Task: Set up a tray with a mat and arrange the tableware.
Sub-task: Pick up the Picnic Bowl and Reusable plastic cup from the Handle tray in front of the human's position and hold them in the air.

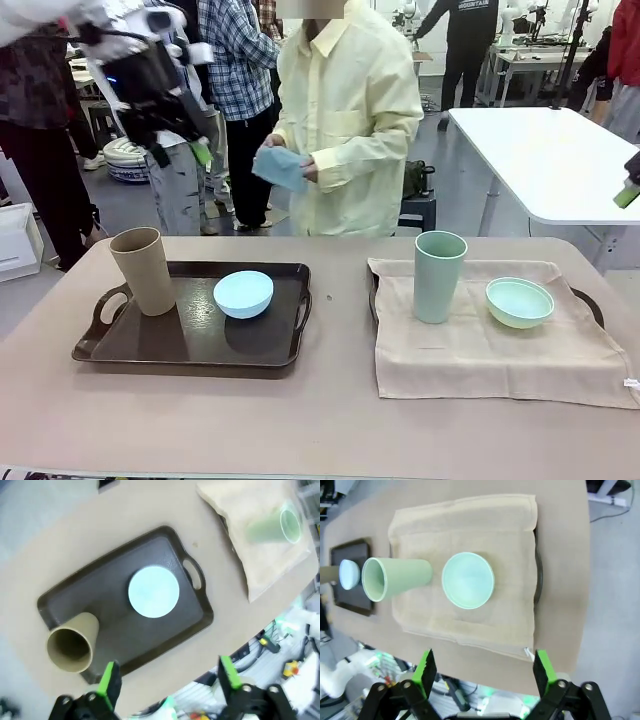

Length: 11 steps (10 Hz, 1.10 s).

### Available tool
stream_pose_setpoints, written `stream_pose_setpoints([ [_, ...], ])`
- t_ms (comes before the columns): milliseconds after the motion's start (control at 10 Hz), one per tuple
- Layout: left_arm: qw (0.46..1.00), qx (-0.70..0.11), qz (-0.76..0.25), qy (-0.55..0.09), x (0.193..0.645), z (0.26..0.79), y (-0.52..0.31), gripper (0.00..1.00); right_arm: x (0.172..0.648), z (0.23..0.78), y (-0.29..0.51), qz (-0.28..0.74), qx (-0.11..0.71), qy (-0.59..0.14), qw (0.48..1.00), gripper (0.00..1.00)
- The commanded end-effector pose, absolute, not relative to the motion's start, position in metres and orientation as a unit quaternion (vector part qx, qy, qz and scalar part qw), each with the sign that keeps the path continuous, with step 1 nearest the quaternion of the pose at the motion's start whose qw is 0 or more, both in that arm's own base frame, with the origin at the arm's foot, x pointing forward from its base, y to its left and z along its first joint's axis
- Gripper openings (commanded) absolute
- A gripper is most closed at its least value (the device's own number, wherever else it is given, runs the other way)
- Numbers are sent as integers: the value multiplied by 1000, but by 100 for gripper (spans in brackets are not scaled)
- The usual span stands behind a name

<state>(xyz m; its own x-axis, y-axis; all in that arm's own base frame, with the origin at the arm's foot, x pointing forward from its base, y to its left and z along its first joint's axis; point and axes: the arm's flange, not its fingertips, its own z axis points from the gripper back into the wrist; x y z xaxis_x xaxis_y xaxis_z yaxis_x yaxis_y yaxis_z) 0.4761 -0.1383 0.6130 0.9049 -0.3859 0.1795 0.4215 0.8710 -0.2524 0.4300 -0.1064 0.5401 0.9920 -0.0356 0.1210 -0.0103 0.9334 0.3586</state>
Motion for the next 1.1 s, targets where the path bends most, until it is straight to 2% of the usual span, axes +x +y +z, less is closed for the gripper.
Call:
stream_pose_setpoints([
  [0, 954, -223, -165, -116, 451, 610, -83, 100, 431, 542, -125, -17, 259, -58, 964, 100],
  [200, 934, -303, -126, -138, 442, 602, -31, 100, 432, 530, -152, -37, 352, -29, 935, 100],
  [400, 914, -372, -94, -136, 432, 587, 15, 100, 425, 516, -183, -77, 389, -14, 918, 100],
  [600, 914, -387, -15, -124, 406, 575, 68, 100, 414, 510, -204, -98, 407, -19, 908, 100],
  [700, 923, -367, 15, -112, 392, 570, 89, 100, 407, 508, -210, -109, 405, -25, 908, 100],
  [800, 944, -319, 4, -88, 383, 570, 88, 100, 403, 510, -210, -109, 377, -36, 919, 100],
  [900, 918, -378, -15, -120, 411, 568, 81, 100, 407, 502, -211, -108, 394, -15, 913, 100],
  [1000, 918, -378, -15, -120, 411, 568, 81, 100, 407, 502, -211, -108, 394, -15, 913, 100],
])
